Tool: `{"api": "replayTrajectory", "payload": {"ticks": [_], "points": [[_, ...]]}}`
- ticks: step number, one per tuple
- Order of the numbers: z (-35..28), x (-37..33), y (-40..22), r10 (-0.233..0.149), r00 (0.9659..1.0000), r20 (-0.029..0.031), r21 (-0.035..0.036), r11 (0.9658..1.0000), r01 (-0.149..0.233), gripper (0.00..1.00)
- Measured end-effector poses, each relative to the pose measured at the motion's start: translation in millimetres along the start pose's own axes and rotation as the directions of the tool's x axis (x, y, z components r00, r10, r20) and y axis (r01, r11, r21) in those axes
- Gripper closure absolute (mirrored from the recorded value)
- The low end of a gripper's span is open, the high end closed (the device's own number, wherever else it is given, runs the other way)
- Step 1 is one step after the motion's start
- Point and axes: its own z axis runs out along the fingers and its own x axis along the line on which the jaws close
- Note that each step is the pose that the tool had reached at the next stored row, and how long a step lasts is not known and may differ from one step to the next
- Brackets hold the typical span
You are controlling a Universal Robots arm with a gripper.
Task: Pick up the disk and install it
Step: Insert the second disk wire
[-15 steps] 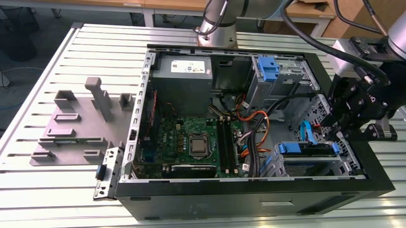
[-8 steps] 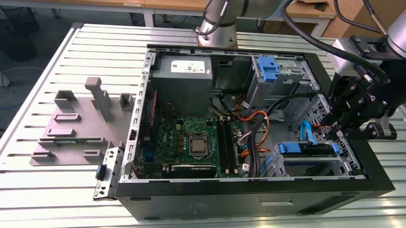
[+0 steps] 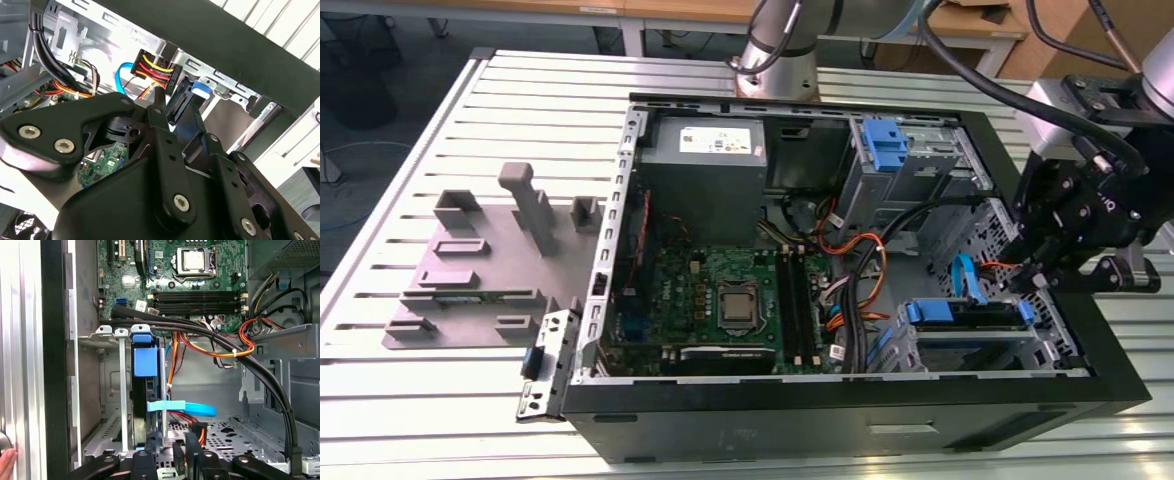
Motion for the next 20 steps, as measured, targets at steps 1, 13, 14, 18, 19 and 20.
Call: {"api": "replayTrajectory", "payload": {"ticks": [1,13,14,18,19,20], "points": [[0.1,-0.1,-1.0,0.000,1.0000,0.0000,0.0000,1.0000,0.000,0.63],[3.5,-0.6,-11.8,0.000,1.0000,-0.0001,0.0000,1.0000,0.000,0.63],[4.2,-0.6,-12.6,0.000,1.0000,0.0000,0.0000,1.0000,0.000,0.63],[6.8,-1.0,-14.5,0.000,1.0000,-0.0003,0.0000,1.0000,0.000,0.63],[7.5,-1.1,-14.5,0.000,1.0000,-0.0003,0.0001,1.0000,0.000,0.63],[7.9,-1.2,-14.6,0.000,1.0000,-0.0006,0.0001,1.0000,0.000,0.63]]}}
